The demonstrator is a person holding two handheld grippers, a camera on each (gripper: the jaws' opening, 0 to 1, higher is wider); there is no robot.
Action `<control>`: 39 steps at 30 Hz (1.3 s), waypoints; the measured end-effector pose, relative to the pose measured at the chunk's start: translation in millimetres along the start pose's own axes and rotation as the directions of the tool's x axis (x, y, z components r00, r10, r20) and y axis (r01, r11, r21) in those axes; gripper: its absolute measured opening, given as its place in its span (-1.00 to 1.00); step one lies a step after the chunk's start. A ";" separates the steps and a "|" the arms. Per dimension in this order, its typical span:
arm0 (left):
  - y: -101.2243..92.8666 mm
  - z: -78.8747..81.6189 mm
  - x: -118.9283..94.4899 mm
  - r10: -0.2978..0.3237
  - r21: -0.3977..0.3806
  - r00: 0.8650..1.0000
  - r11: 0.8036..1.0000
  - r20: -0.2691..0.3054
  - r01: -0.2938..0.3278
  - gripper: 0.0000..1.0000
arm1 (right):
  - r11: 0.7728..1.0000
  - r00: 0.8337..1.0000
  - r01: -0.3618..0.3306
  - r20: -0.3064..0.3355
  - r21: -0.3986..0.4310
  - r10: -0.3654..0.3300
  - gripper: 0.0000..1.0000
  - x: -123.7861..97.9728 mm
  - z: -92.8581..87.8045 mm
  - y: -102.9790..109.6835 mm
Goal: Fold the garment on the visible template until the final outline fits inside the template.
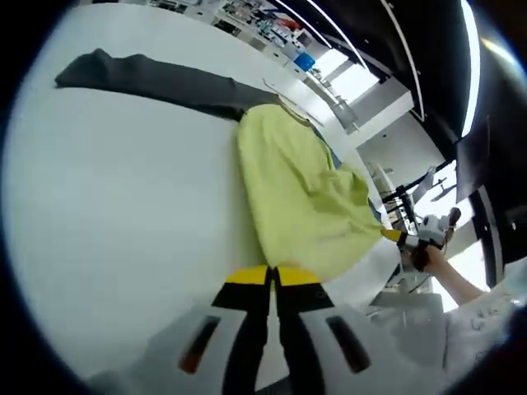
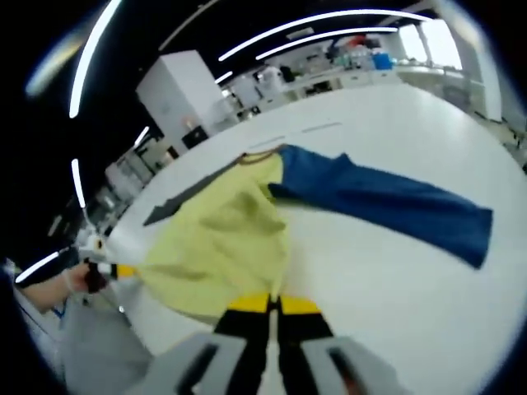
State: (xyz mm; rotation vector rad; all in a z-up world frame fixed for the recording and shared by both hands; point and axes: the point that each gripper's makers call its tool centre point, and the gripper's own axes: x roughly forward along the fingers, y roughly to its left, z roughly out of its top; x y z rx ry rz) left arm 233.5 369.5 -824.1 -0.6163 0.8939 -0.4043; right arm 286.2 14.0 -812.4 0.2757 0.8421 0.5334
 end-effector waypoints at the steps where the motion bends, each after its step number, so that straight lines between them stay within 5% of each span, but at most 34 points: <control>1: 0.5 -0.9 -0.2 -0.001 0.000 1.000 1.000 -0.007 0.001 -1.00 | 1.000 1.000 0.004 -0.006 0.005 -0.003 -1.00 -1.9 -5.1 -0.6; 23: -3.4 -22.3 -9.6 -0.018 -0.031 0.995 0.999 -0.100 0.015 -1.00 | 0.998 0.986 -0.016 -0.167 0.060 0.026 -1.00 -16.9 -82.4 6.3; 39: -4.0 -36.2 -17.6 -0.059 -0.047 0.981 0.998 -0.183 0.051 -1.00 | 0.998 0.985 -0.019 -0.171 0.052 0.028 -1.00 -19.7 -77.8 5.8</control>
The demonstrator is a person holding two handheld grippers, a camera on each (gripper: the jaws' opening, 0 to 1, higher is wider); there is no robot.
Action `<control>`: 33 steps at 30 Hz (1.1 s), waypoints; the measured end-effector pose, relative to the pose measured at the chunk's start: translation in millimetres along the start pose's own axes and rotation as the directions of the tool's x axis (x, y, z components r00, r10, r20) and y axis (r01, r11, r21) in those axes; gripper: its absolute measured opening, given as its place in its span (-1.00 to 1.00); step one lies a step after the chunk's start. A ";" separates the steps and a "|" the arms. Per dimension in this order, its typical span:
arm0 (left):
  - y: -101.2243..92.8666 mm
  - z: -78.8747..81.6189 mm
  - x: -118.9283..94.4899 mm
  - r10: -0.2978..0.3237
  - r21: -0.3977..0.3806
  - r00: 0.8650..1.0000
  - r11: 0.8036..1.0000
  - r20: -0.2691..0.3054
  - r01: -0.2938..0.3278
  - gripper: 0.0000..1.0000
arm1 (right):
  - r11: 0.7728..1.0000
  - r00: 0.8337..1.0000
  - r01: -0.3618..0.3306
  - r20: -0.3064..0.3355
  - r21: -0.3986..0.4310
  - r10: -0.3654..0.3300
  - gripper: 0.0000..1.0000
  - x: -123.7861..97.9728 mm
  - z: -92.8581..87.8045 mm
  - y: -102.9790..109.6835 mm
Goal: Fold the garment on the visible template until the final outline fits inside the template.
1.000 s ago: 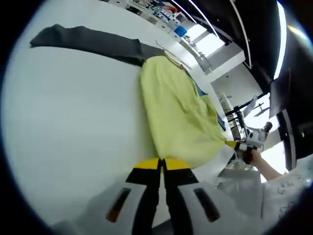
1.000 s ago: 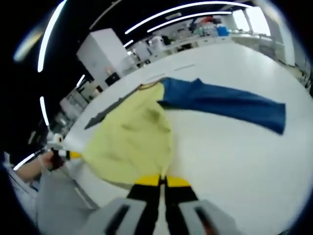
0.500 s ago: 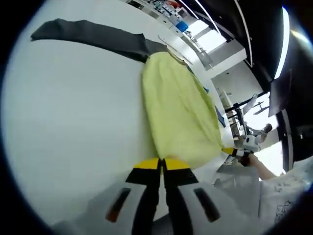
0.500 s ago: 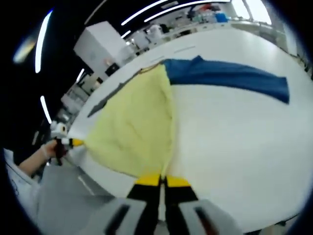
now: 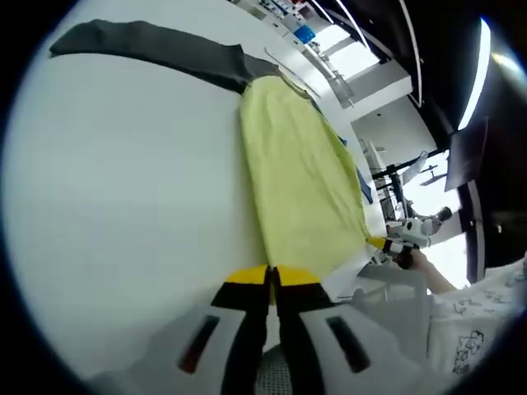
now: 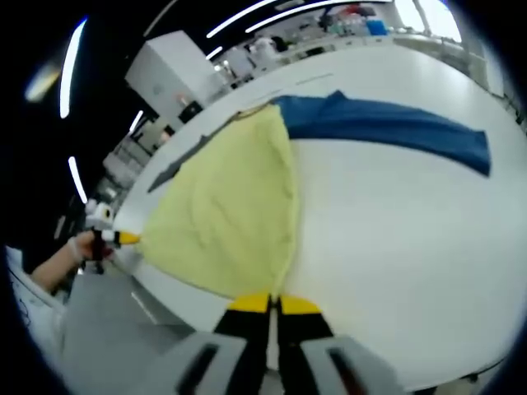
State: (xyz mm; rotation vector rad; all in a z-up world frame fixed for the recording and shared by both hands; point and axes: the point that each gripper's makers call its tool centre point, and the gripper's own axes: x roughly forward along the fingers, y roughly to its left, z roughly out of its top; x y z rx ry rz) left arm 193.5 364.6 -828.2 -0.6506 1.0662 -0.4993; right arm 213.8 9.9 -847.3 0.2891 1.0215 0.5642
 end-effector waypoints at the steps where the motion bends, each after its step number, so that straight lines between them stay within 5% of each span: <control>1: 0.5 -1.4 1.2 0.002 -0.001 1.000 1.000 -0.001 -0.002 -1.00 | 1.000 1.000 0.000 0.000 0.002 0.000 -1.00 -0.5 -0.1 -0.3; 9: 2.6 -2.5 3.7 0.013 0.021 1.000 1.000 0.001 -0.013 -1.00 | 1.000 1.000 -0.001 -0.003 -0.011 0.001 -1.00 -0.9 -0.6 -0.7; 13: -0.6 -7.1 5.1 0.002 0.071 1.000 0.997 -0.005 -0.002 -0.76 | 0.999 0.999 -0.009 0.031 -0.032 0.010 -0.95 -4.0 8.3 1.0; 17: -3.6 -7.4 4.6 -0.006 0.085 1.000 0.996 0.014 0.005 -0.59 | 0.997 0.996 -0.005 0.088 -0.077 0.012 -0.55 -10.5 22.4 5.3; 22: -13.7 1.3 0.4 -0.033 0.171 0.996 0.985 0.082 0.019 -0.08 | 0.991 0.989 0.025 0.147 -0.130 -0.005 0.08 -13.8 37.1 2.4; 26: -17.3 17.6 -7.7 -0.022 0.280 0.982 0.960 0.190 -0.033 0.49 | 0.986 0.983 0.053 0.182 -0.157 -0.024 0.47 -14.2 48.0 -5.7; 33: -10.2 38.5 -23.7 -0.020 0.344 0.959 0.935 0.284 -0.083 0.97 | 0.974 0.974 0.109 0.217 -0.199 -0.064 0.99 -18.7 66.3 -18.8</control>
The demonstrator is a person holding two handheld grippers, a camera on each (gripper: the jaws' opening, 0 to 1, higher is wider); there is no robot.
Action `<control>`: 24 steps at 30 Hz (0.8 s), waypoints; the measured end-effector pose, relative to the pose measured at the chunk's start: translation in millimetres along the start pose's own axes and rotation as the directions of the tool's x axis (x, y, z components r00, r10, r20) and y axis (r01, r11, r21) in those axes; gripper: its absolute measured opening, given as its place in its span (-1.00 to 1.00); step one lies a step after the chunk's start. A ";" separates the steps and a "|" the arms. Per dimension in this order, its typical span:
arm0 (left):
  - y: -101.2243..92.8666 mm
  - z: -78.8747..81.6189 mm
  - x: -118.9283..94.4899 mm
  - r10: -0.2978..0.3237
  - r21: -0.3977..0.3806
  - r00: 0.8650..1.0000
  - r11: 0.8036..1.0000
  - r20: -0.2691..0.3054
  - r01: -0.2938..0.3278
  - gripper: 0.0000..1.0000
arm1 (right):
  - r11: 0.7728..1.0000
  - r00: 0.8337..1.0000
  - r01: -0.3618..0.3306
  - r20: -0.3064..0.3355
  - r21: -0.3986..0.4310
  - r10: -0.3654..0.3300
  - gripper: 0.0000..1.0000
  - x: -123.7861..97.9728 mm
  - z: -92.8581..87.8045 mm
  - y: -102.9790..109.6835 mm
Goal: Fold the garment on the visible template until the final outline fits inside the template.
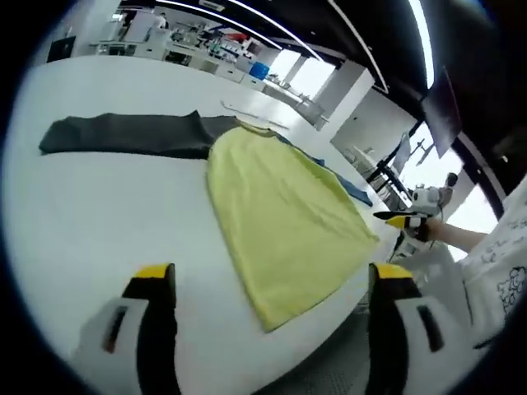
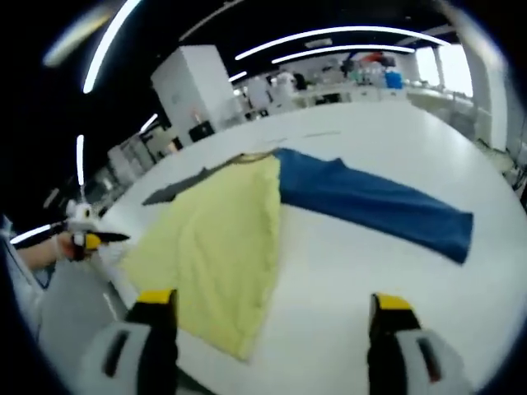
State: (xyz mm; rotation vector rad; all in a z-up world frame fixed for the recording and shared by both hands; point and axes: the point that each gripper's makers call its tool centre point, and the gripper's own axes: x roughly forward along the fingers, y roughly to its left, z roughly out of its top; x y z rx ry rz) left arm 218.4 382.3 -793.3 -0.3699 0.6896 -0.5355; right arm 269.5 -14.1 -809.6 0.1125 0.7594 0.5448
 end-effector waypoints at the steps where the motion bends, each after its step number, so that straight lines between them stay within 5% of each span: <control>1: 1.8 1.7 -1.6 0.002 0.003 1.000 1.000 0.007 -0.002 0.98 | 1.000 1.000 0.021 -0.011 -0.013 -0.021 0.99 -0.3 1.5 -7.5; 13: 5.7 3.2 -10.9 0.023 0.001 0.999 1.000 0.042 -0.023 0.97 | 0.983 0.983 0.182 0.006 0.013 -0.182 0.75 -10.8 40.2 -91.9; 16: 4.9 2.3 -11.4 0.029 -0.011 0.998 1.000 0.049 -0.028 0.97 | 0.962 0.964 0.266 0.005 0.067 -0.267 0.63 -15.2 51.0 -140.7; 20: 4.7 -0.2 -12.8 0.039 -0.017 0.998 0.999 0.048 -0.038 0.97 | 0.938 0.940 0.341 -0.015 0.065 -0.341 0.50 -20.5 57.9 -177.5; 24: 4.7 -4.1 -13.7 0.050 -0.037 0.998 0.998 0.047 -0.048 0.95 | 0.925 0.930 0.369 -0.039 0.091 -0.366 0.26 -19.5 58.3 -193.0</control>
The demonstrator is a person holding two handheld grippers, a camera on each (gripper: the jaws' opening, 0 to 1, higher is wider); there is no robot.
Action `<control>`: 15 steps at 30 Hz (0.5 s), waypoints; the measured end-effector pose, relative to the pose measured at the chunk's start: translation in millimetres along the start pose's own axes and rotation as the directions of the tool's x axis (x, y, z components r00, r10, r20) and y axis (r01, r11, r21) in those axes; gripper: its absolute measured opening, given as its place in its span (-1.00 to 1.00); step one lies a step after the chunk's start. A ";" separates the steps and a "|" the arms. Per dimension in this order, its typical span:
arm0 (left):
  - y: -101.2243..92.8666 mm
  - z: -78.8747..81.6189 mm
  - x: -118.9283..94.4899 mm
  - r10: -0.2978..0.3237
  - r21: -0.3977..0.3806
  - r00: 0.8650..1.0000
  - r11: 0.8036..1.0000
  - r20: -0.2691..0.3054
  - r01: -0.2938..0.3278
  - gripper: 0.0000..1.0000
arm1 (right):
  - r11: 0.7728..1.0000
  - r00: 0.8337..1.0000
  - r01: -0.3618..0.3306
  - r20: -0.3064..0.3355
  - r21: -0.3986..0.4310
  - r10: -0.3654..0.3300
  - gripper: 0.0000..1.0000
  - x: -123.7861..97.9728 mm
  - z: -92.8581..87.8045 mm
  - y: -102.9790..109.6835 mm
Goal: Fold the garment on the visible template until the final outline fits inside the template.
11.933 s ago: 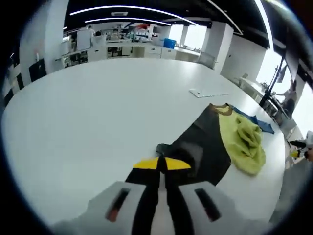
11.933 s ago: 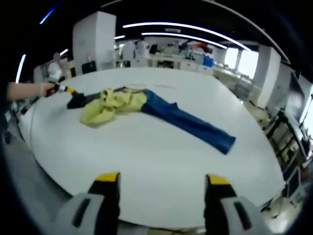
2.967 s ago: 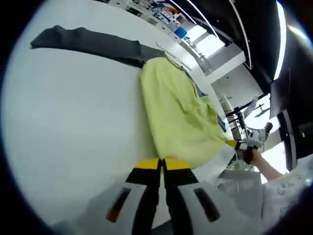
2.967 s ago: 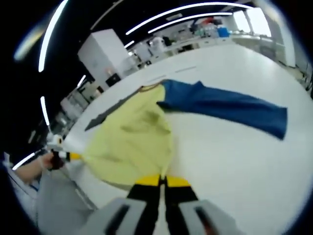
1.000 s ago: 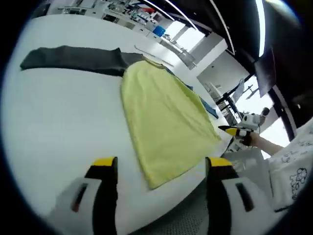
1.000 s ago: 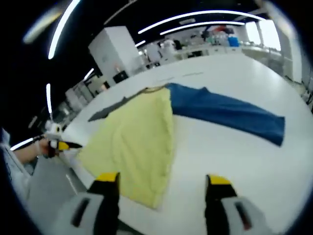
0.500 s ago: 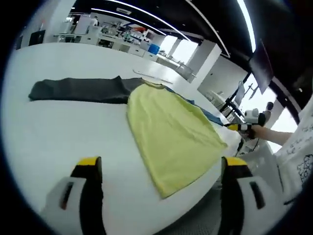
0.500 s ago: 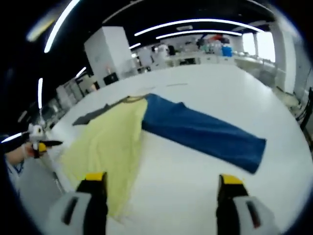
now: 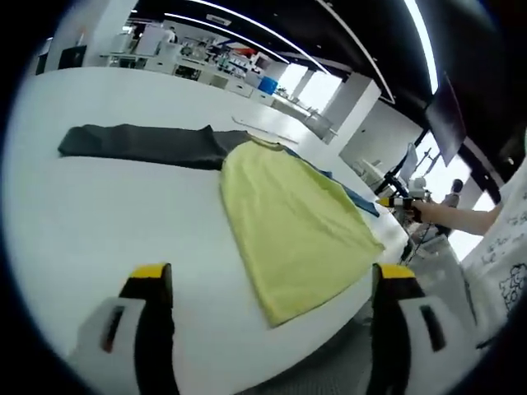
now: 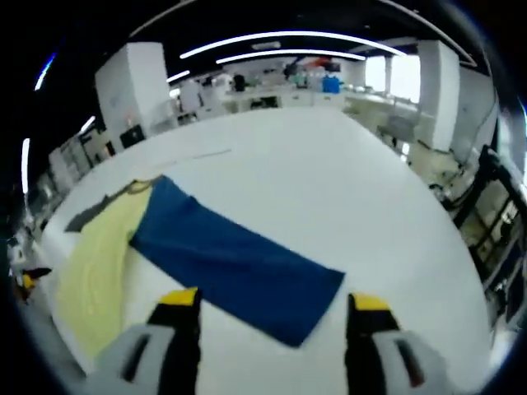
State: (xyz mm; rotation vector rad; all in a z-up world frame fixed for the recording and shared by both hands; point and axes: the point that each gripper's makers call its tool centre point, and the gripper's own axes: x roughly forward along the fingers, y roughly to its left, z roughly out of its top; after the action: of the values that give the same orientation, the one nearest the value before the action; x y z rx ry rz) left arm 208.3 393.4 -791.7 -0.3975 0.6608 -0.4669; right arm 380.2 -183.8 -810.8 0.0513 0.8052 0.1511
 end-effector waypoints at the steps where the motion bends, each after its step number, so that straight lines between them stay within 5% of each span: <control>1: -0.2 -0.7 0.0 0.001 0.000 1.000 1.000 -0.001 -0.001 0.95 | 1.000 1.000 0.007 0.005 -0.001 -0.007 0.19 3.2 3.5 -5.5; 4: -1.2 -3.9 -0.7 0.008 -0.008 1.000 1.000 -0.010 -0.008 0.94 | 0.997 0.997 0.077 0.000 0.024 -0.077 -0.03 13.9 7.2 -30.7; 7: -1.6 -4.8 -1.5 0.013 -0.014 1.000 1.000 -0.009 -0.013 0.92 | 0.995 0.995 0.102 -0.015 0.020 -0.102 -0.30 11.4 3.6 -28.6; 15: -2.7 -11.7 -0.2 0.025 -0.032 0.999 0.999 -0.023 -0.025 0.89 | 0.989 0.990 0.135 -0.050 0.053 -0.133 -0.45 33.3 5.2 -50.0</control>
State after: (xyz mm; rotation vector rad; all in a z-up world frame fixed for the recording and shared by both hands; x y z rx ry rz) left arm 199.6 389.0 -798.8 -0.4146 0.6947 -0.4379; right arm 412.5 -228.0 -836.1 0.0463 0.8565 0.0027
